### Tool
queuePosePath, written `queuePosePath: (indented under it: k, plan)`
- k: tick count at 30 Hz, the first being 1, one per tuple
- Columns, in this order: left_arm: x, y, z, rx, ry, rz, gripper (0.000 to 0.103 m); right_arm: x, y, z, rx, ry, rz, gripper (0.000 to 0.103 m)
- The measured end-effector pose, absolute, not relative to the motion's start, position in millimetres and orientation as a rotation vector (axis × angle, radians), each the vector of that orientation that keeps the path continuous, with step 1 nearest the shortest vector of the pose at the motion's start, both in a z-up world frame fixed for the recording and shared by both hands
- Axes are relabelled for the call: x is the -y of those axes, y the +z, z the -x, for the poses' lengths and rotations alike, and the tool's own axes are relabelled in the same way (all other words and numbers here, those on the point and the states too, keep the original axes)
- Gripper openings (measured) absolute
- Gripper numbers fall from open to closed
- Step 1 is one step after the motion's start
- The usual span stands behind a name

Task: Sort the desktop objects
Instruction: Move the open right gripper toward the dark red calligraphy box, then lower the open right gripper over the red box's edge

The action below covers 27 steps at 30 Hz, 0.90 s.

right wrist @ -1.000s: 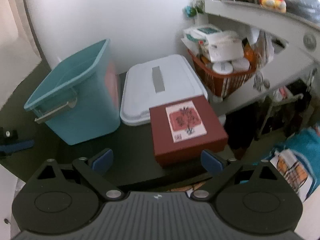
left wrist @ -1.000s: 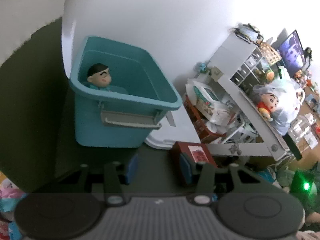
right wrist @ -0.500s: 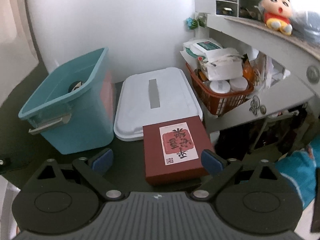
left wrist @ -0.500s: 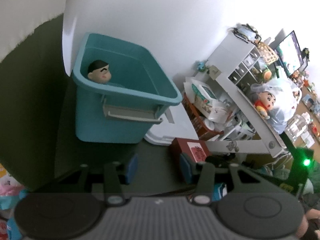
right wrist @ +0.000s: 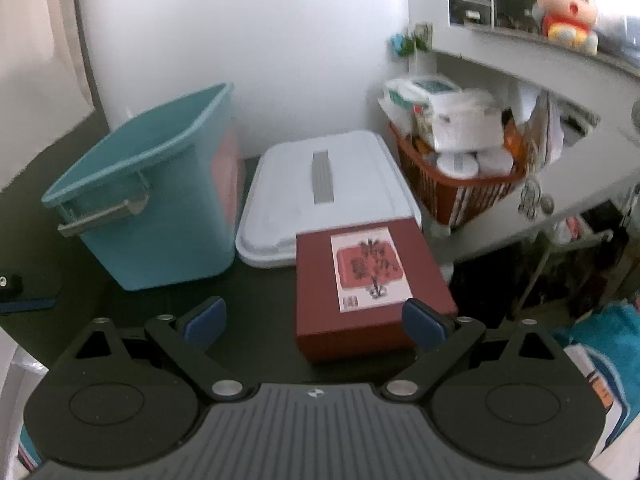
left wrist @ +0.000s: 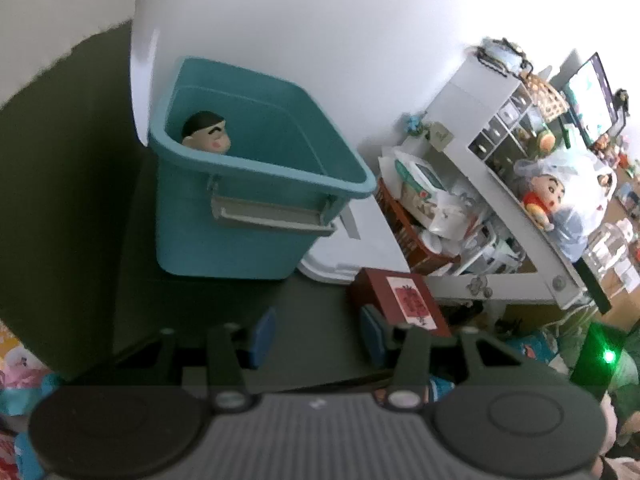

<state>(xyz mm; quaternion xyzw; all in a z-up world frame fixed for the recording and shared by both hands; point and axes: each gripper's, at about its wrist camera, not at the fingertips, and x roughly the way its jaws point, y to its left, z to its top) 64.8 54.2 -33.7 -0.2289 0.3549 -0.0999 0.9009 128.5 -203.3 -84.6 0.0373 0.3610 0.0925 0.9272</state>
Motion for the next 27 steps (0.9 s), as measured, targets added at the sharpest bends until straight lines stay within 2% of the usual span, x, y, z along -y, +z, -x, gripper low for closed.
queuePosePath:
  k: [14,27]
  plan:
    - [-40.4,-62.0,-89.0,-0.811,-0.223,0.461,0.051,211.7,-102.5,-152.1,-0.773,0.151,-0.084,0.097]
    - [-42.9,-68.5,-88.3,-0.829,-0.216,0.468,0.051,220.3,-105.4,-180.0,-0.714,0.026,-0.042,0.097]
